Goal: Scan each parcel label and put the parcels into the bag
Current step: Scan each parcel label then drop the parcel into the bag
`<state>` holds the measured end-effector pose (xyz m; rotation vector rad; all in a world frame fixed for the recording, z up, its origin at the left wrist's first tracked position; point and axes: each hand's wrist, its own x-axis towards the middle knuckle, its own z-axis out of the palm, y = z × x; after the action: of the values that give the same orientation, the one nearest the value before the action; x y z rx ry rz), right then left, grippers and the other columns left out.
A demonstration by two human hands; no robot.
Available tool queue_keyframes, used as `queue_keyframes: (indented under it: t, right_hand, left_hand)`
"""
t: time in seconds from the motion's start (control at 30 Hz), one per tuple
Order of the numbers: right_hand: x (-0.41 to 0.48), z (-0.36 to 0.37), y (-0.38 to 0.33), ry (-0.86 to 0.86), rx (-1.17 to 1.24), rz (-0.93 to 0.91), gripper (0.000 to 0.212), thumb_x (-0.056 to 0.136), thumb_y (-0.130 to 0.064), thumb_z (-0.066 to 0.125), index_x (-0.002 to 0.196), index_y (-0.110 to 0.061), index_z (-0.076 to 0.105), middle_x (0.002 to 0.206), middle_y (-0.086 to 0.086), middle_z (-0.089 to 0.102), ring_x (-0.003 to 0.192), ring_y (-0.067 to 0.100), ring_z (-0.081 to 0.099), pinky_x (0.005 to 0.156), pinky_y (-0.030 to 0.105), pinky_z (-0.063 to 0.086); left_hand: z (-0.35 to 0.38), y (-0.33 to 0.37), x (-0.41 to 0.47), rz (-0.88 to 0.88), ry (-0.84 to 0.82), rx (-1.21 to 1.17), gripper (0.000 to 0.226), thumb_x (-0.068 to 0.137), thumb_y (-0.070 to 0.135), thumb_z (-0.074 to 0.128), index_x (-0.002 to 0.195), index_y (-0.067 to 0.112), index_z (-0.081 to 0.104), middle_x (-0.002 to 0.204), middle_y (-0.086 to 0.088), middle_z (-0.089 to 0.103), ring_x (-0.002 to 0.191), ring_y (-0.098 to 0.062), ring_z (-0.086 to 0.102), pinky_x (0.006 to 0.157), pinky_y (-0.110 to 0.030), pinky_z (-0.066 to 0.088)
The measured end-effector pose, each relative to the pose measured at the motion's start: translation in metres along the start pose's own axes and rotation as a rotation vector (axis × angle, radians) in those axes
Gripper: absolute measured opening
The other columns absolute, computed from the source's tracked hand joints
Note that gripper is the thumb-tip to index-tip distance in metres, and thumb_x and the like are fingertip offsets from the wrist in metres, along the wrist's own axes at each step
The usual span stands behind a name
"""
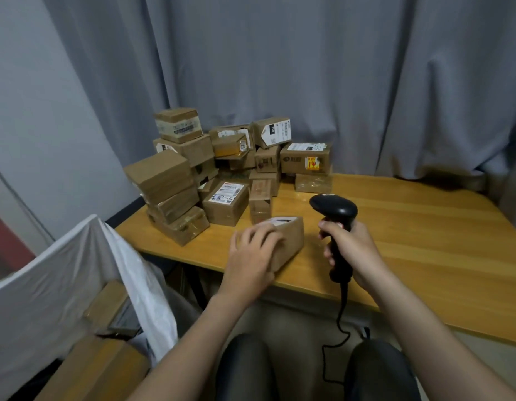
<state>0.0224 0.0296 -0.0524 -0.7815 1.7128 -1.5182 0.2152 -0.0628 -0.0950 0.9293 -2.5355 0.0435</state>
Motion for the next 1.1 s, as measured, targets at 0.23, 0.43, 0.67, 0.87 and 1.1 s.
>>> queue_keyframes:
  t: [0.23, 0.43, 0.67, 0.87, 1.1]
  right_hand:
    - [-0.011, 0.011, 0.03, -0.013, 0.031, 0.057, 0.021, 0.1, -0.022, 0.067, 0.111, -0.005, 0.072, 0.051, 0.008, 0.061, 0.035, 0.014, 0.049, 0.038, 0.021, 0.039]
    - [-0.009, 0.02, 0.047, -0.021, -0.021, 0.092, 0.022, 0.099, -0.023, 0.068, 0.112, -0.007, 0.072, 0.054, 0.01, 0.061, 0.038, 0.016, 0.049, 0.041, 0.025, 0.04]
    - [-0.019, 0.025, 0.061, -0.036, -0.074, 0.07, 0.012, 0.097, -0.025, 0.073, 0.102, -0.017, 0.066, 0.051, -0.006, 0.063, 0.043, 0.015, 0.055, 0.045, 0.027, 0.044]
    - [-0.032, 0.03, 0.067, -0.007, -0.12, 0.038, 0.009, 0.097, -0.02, 0.071, 0.094, -0.02, 0.062, 0.053, -0.003, 0.062, 0.038, 0.014, 0.054, 0.039, 0.024, 0.042]
    - [-0.054, 0.018, 0.061, -0.049, -0.04, 0.031, 0.02, 0.096, -0.024, 0.071, 0.107, -0.007, 0.07, 0.058, 0.013, 0.059, 0.045, 0.018, 0.054, 0.045, 0.028, 0.045]
  left_hand:
    - [0.02, 0.009, -0.027, -0.096, -0.217, -0.454, 0.076, 0.087, 0.035, 0.08, 0.15, 0.034, 0.038, 0.146, 0.012, 0.046, 0.133, -0.006, 0.041, 0.106, -0.034, 0.046]
    - [0.024, -0.001, -0.004, -0.59, -0.072, -0.71, 0.065, 0.088, 0.031, 0.081, 0.143, 0.024, 0.046, 0.13, 0.003, 0.051, 0.116, -0.015, 0.056, 0.091, -0.032, 0.054]
    - [0.041, 0.006, -0.017, -0.882, -0.342, -1.144, 0.065, 0.084, 0.031, 0.085, 0.13, 0.019, 0.041, 0.109, 0.005, 0.066, 0.092, -0.009, 0.066, 0.077, -0.028, 0.06]
    - [0.047, 0.006, -0.04, -0.94, -0.292, -1.316, 0.06, 0.082, 0.023, 0.086, 0.13, 0.026, 0.049, 0.126, -0.007, 0.066, 0.11, -0.027, 0.07, 0.087, -0.043, 0.061]
    - [0.046, 0.012, -0.053, -0.941, -0.07, -1.325, 0.07, 0.079, 0.007, 0.087, 0.133, 0.017, 0.044, 0.104, -0.007, 0.079, 0.093, -0.015, 0.076, 0.084, -0.034, 0.061]
